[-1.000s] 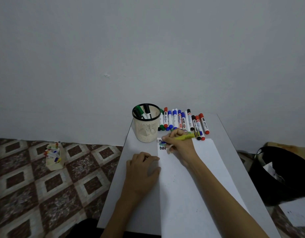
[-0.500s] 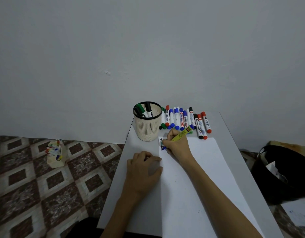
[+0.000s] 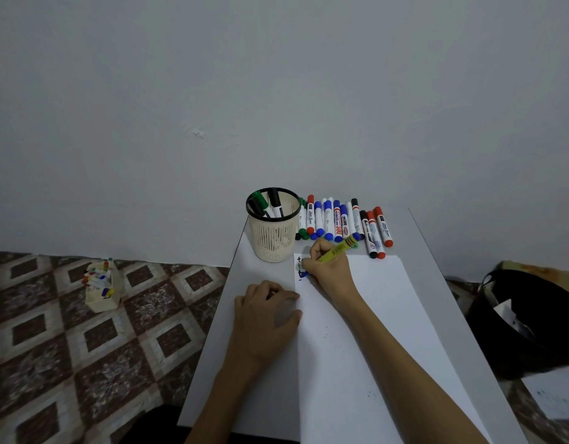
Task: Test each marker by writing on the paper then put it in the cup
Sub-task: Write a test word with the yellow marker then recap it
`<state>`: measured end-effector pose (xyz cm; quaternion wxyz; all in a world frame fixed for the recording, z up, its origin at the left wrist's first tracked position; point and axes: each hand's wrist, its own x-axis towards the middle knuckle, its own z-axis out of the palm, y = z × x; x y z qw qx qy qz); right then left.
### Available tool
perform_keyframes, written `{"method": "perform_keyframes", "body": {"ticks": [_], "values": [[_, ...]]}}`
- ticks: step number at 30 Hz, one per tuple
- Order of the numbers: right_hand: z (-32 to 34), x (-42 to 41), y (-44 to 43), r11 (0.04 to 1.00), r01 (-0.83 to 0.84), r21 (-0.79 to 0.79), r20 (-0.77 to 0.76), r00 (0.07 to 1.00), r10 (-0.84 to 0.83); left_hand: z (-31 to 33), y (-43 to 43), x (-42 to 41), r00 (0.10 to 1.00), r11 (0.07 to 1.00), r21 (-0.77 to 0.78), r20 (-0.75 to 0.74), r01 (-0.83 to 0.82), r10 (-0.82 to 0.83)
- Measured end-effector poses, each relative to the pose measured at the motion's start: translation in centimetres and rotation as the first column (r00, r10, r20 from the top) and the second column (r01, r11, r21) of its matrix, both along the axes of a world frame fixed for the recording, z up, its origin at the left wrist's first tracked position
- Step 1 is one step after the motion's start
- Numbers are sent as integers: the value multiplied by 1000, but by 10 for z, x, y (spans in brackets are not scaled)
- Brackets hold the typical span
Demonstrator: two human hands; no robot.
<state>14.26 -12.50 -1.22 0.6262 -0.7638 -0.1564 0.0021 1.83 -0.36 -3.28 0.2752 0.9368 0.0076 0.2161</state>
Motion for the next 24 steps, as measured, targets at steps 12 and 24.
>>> {"method": "perform_keyframes", "body": {"ticks": [12, 24], "values": [[3, -2, -1, 1000, 5, 13, -8, 1000, -5, 1, -1, -1, 1000, 1000, 2, 2, -4, 4], [7, -5, 0, 1000, -21, -23, -9, 1000, 21, -1, -1, 0, 1000, 1000, -2, -4, 1, -1]]}}
